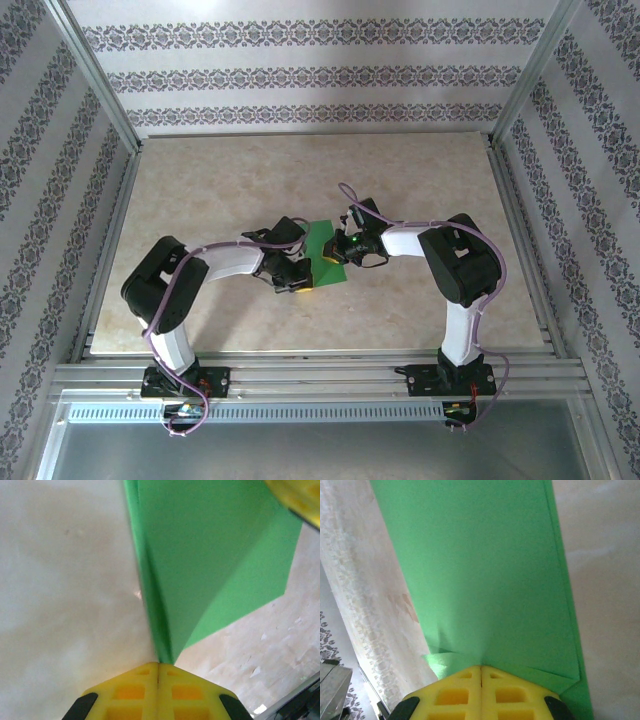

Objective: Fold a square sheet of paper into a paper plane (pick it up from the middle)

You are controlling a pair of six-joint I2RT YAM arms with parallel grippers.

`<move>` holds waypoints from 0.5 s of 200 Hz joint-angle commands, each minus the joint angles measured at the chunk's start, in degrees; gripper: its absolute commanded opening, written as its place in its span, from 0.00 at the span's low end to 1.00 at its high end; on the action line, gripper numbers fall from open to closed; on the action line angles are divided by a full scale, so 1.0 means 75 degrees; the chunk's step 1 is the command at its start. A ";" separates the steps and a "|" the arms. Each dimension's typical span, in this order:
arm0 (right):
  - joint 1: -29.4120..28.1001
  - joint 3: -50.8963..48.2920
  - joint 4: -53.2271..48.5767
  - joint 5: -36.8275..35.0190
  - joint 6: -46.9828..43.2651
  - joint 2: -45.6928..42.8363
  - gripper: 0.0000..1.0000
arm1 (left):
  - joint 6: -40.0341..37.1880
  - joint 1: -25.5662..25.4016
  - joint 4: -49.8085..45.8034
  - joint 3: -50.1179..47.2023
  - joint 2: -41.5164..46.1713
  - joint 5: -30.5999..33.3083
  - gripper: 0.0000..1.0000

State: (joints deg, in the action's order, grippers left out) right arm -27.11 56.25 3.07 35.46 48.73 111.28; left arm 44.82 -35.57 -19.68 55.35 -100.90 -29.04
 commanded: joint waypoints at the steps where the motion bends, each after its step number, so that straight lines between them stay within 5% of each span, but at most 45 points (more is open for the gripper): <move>1: 0.0006 -0.0165 -0.0791 -0.0633 0.0011 0.0555 0.02 | -0.0362 -0.0075 -0.0505 0.0171 0.0669 0.0177 0.02; 100: 0.0017 -0.0058 -0.0766 -0.0644 0.0103 0.0546 0.02 | 0.0845 -0.0151 0.1291 -0.0056 -0.0172 0.0405 0.00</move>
State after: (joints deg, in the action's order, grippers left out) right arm -27.11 56.88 2.57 35.44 49.19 111.55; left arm 49.39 -35.70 -11.88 55.35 -100.47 -27.09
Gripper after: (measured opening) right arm 0.065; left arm 0.064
